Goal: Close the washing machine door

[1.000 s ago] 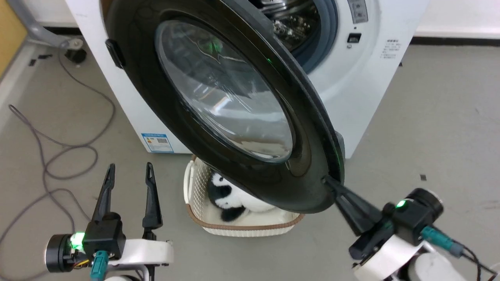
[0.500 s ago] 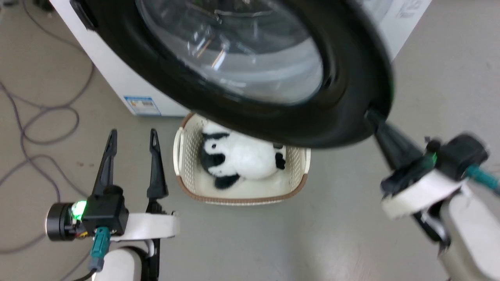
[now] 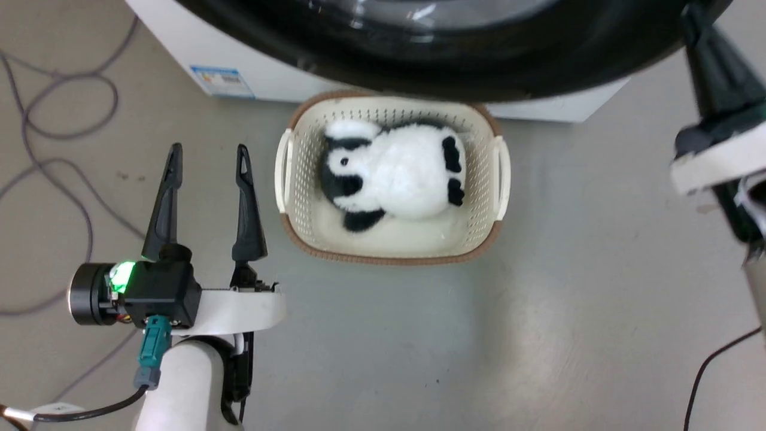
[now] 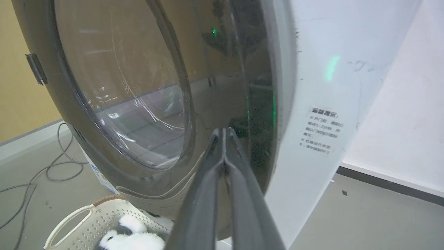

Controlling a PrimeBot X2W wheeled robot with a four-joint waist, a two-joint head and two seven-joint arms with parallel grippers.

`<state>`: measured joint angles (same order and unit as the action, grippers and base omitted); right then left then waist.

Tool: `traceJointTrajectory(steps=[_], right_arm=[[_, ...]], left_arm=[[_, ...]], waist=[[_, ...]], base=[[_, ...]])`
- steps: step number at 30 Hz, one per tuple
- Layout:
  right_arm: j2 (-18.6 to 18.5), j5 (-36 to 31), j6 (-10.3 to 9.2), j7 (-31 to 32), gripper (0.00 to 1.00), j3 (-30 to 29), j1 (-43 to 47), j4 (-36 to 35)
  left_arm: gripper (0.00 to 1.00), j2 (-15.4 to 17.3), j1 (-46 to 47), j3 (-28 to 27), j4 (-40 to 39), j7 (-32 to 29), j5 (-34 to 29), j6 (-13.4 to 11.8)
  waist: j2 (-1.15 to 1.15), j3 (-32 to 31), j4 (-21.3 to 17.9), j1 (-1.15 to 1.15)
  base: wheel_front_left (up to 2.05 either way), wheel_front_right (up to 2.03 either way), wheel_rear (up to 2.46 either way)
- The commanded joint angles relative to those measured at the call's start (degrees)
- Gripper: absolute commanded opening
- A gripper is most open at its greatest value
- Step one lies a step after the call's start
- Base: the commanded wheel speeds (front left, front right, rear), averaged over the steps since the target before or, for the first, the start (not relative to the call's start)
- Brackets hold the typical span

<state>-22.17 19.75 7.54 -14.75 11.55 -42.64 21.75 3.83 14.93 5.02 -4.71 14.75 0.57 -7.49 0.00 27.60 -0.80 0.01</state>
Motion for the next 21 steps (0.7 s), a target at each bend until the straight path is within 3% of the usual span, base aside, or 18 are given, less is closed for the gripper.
traceJointTrajectory(steps=[1,13,21], right_arm=[[-0.5,0.3,-0.05,-0.3,0.00,-0.4,-2.6,1.2],[-0.9,-2.3,-0.05,-0.3,0.00,-3.2,-11.8,8.8],[1.9,-4.7,-0.05,-0.3,0.00,-4.6,-6.0,5.9]], left_arm=[[1.00,-0.2,1.1,0.2,-0.3,0.2,-0.4,-0.4],[1.00,-0.5,2.7,1.0,-0.1,0.2,0.3,-1.1],[1.00,-0.3,0.3,-0.6,1.7,0.2,0.4,-1.6]], waist=[[0.00,1.8,0.8,-0.01],[0.00,3.9,2.7,-0.01],[0.00,-1.5,1.3,-0.01]], base=[[0.00,0.00,0.00],[0.00,0.00,0.00],[0.00,0.00,0.00]])
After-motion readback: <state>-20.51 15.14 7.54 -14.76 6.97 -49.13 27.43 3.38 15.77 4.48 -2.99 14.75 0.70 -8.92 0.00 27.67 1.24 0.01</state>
